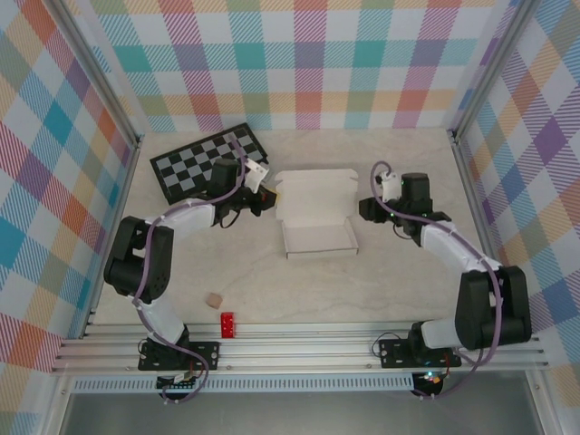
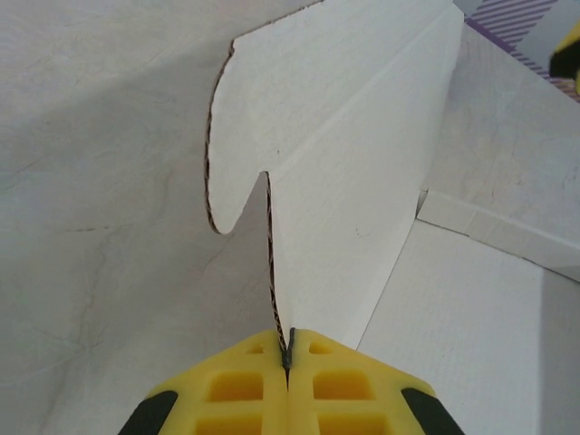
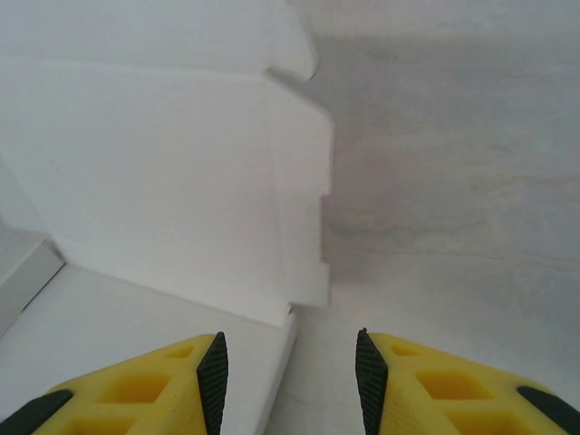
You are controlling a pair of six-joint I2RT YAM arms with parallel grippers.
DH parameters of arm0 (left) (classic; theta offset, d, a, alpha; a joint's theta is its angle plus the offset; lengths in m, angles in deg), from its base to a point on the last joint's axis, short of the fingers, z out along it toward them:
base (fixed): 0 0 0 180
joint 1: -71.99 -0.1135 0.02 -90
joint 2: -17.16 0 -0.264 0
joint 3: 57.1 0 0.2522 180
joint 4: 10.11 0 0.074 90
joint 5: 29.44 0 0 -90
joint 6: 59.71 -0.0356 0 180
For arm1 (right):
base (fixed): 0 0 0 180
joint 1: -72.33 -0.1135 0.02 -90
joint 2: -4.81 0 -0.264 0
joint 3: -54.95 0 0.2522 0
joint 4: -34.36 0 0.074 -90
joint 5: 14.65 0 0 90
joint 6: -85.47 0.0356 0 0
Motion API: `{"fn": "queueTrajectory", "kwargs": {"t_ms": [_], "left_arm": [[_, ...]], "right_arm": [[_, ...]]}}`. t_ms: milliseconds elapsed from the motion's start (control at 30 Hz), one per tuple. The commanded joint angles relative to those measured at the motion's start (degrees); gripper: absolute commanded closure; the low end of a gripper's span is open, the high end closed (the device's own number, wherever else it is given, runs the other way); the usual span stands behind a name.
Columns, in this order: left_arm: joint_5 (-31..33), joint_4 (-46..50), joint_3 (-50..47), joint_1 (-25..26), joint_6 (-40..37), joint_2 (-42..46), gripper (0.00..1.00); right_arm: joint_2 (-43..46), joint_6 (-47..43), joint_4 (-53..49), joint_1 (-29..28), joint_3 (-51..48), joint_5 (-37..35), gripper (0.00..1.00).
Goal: Fold the paper box
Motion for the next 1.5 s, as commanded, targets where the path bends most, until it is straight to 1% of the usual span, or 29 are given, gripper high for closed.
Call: {"fn": "queueTrajectory", "kwargs": {"t_ms": [0, 133, 200, 267, 367, 400, 567, 633, 667, 700, 800, 900, 967, 1133, 1200, 1233, 1300, 1400, 1467], "left_arm": [[2.4, 2.1, -1.0, 1.2, -3.7, 3.0, 1.0], [2.1, 3.4, -0.5, 1.3, -4.2, 3.0, 1.0], [1.9, 3.9, -0.5, 1.3, -4.7, 2.9, 1.0], [1.6, 4.7, -0.6, 1.3, -5.4, 3.0, 1.0], [1.4, 5.2, -0.6, 1.3, -6.2, 3.0, 1.0], [1.4, 5.2, -0.6, 1.3, -6.2, 3.0, 1.0], [1.1, 5.4, -0.1, 1.3, -6.2, 2.5, 1.0], [1.1, 5.4, -0.1, 1.3, -6.3, 2.4, 1.0], [0.9, 5.3, 0.0, 1.4, -6.3, 2.4, 1.0], [0.8, 5.2, 0.0, 1.3, -6.2, 2.3, 1.0], [0.5, 5.3, 0.2, 1.3, -6.1, 2.3, 1.0], [0.4, 5.6, 0.4, 1.4, -6.2, 2.4, 1.0], [0.4, 5.6, 0.4, 1.3, -6.1, 2.6, 1.0], [0.6, 5.6, 0.7, 1.4, -5.5, 2.8, 1.0], [1.4, 5.1, 1.0, 1.3, -4.0, 2.6, 1.0], [1.7, 4.9, 1.2, 1.3, -3.2, 2.6, 1.0], [2.9, 3.9, 1.4, 1.5, -0.8, 2.5, 1.0], [3.6, 3.1, 1.8, 2.1, 1.6, 2.7, 1.0], [4.9, 2.5, 1.8, 2.9, 2.7, 3.0, 1.0]], "right_arm": [[-4.5, 0.9, -1.0, 1.9, 3.8, 6.8, 0.55], [-7.5, 0.7, 5.1, 2.9, 3.3, 16.3, 0.55], [-8.9, 1.2, 6.9, 4.4, 3.6, 20.1, 0.55], [-10.6, 2.9, 10.4, 6.5, 3.3, 25.9, 0.55], [-13.1, 2.7, 10.7, 7.1, 4.6, 29.8, 0.55], [-13.8, 3.0, 10.3, 7.1, 5.2, 30.0, 0.56], [-14.9, 2.9, 9.7, 7.1, 6.8, 28.2, 0.56], [-16.2, 2.5, 7.2, 7.1, 8.6, 28.7, 0.57], [-16.9, 2.1, 5.8, 7.0, 9.5, 28.9, 0.6], [-17.4, 1.8, 4.8, 6.8, 10.3, 28.8, 0.6], [-18.3, -0.3, 2.0, 5.9, 12.3, 28.3, 0.6], [-19.8, -4.3, -3.5, 4.4, 15.5, 27.2, 0.6], [-20.6, -5.2, -6.2, 4.0, 17.1, 26.4, 0.6], [-20.9, -5.2, -6.6, 3.7, 17.5, 26.9, 0.61], [-20.4, -5.2, -6.7, 2.9, 16.9, 26.3, 0.66], [-19.9, -5.2, -6.5, 2.4, 16.5, 25.3, 0.66], [-18.5, -6.8, -5.9, 1.1, 15.1, 22.3, 0.71], [-16.4, -3.0, -3.9, -0.3, 12.9, 17.2, 0.85], [-14.7, -0.9, -2.1, -1.1, 11.1, 14.0, 0.88]]}}
